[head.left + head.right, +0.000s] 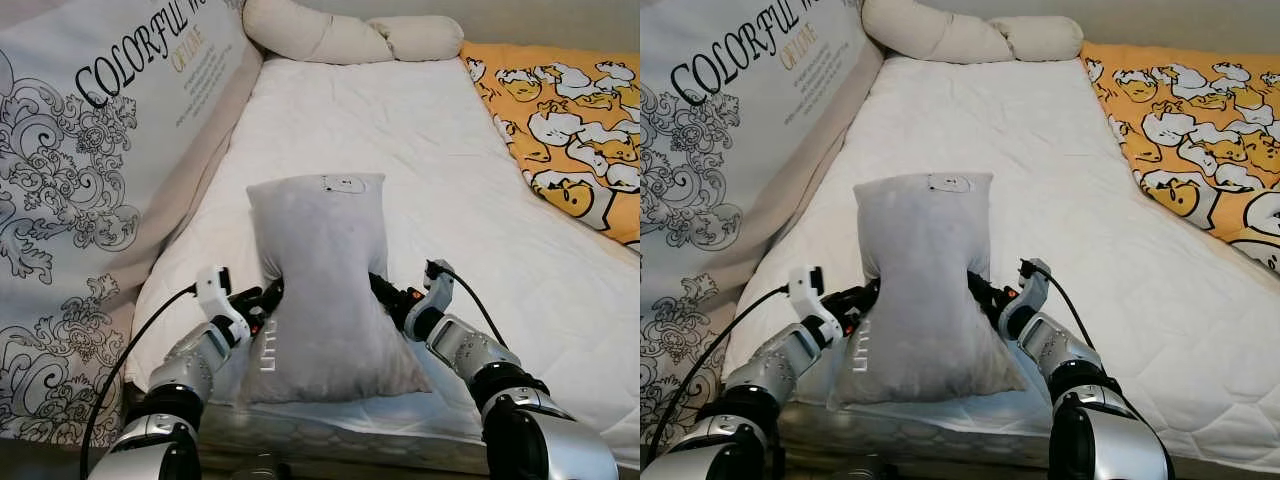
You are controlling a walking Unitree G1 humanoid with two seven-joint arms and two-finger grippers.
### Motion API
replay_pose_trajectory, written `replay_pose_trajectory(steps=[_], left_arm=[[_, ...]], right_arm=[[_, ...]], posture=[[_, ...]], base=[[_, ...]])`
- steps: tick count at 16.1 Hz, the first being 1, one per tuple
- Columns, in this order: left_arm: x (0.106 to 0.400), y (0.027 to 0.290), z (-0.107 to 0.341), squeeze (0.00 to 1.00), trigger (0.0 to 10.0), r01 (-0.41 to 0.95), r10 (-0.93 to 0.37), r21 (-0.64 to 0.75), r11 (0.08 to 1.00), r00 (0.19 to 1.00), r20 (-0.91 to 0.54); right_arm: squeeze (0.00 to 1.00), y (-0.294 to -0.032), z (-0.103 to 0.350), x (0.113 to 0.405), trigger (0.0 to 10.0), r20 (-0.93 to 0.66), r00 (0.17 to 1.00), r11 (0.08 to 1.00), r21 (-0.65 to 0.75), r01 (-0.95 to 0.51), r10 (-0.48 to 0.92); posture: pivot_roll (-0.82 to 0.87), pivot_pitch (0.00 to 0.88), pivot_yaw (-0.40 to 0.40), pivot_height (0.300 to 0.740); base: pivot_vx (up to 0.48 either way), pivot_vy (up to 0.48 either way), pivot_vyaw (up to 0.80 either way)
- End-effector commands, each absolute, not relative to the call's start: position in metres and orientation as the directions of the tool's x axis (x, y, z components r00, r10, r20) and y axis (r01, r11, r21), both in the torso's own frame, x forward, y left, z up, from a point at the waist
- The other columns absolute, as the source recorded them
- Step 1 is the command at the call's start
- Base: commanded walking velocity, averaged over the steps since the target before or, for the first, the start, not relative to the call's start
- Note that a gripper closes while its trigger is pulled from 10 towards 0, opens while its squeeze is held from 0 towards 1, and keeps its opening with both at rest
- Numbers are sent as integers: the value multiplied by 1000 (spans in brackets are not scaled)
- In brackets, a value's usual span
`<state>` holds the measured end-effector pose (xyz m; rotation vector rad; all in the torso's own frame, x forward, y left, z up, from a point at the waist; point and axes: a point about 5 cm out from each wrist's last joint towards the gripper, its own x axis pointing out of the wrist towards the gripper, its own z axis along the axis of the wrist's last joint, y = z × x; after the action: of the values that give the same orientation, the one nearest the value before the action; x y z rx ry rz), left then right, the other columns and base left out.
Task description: Clean up the room
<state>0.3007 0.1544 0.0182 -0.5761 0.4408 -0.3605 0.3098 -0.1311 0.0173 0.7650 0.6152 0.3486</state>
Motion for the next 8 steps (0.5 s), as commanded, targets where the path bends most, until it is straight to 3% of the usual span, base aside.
replay_pose_trajectory(steps=[1,8], left_arm=[[296,142,13,0,0,244,-492,-580,777,811,-317],[301,147,16,0,0,183,-420,-578,795,854,-307]], right_arm=[[0,-121,9,303,0,-453,716,698,713,-66,531],[0,-116,11,305,0,-444,720,728,674,-123,533]], posture=[[75,0,18,740],[74,0,23,740]], base=[[0,0,0],[0,0,0]])
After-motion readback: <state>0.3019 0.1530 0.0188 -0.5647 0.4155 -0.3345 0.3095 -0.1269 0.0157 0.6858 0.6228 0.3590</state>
